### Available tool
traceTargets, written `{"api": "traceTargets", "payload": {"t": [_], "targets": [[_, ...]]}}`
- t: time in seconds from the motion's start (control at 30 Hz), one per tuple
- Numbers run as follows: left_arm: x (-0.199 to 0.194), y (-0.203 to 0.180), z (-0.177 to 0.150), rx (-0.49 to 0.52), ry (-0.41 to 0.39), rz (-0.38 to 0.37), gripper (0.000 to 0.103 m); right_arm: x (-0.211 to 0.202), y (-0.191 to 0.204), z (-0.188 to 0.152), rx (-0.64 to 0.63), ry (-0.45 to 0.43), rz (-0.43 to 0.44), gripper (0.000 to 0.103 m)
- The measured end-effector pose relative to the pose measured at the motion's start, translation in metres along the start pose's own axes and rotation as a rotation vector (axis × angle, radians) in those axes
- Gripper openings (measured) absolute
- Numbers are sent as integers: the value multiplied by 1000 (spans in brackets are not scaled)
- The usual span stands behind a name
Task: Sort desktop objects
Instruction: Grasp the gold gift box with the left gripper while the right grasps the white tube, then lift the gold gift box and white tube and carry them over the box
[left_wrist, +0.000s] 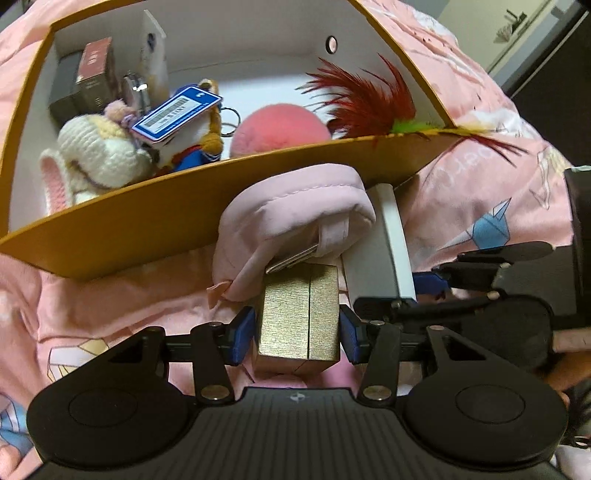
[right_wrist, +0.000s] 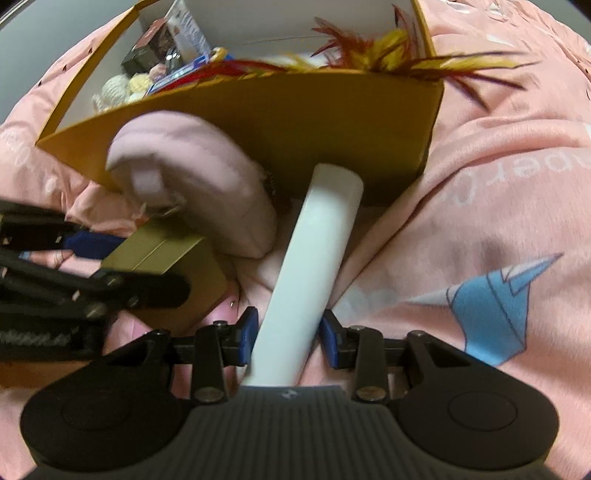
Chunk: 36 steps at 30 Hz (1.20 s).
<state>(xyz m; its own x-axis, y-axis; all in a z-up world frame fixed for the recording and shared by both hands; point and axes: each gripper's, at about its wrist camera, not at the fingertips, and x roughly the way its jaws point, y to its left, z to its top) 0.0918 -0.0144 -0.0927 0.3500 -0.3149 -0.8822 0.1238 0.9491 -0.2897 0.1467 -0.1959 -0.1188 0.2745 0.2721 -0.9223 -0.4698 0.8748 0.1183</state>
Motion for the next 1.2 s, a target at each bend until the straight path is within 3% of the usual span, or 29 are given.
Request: {"api": "traceTargets", "payload": {"t": [0.43,0.9,1.2], "targets": [[-28,-2,-2,-24,-73,-55,54,-24,-3,-8,20,-61,34,33],[-72,-15,2,2,-207,-64,52,-87,19,2,-31,-235,43,30],[-101,-19,16,17,-293,-52,52,-130,24,11,-58,-328,98,30]]}}
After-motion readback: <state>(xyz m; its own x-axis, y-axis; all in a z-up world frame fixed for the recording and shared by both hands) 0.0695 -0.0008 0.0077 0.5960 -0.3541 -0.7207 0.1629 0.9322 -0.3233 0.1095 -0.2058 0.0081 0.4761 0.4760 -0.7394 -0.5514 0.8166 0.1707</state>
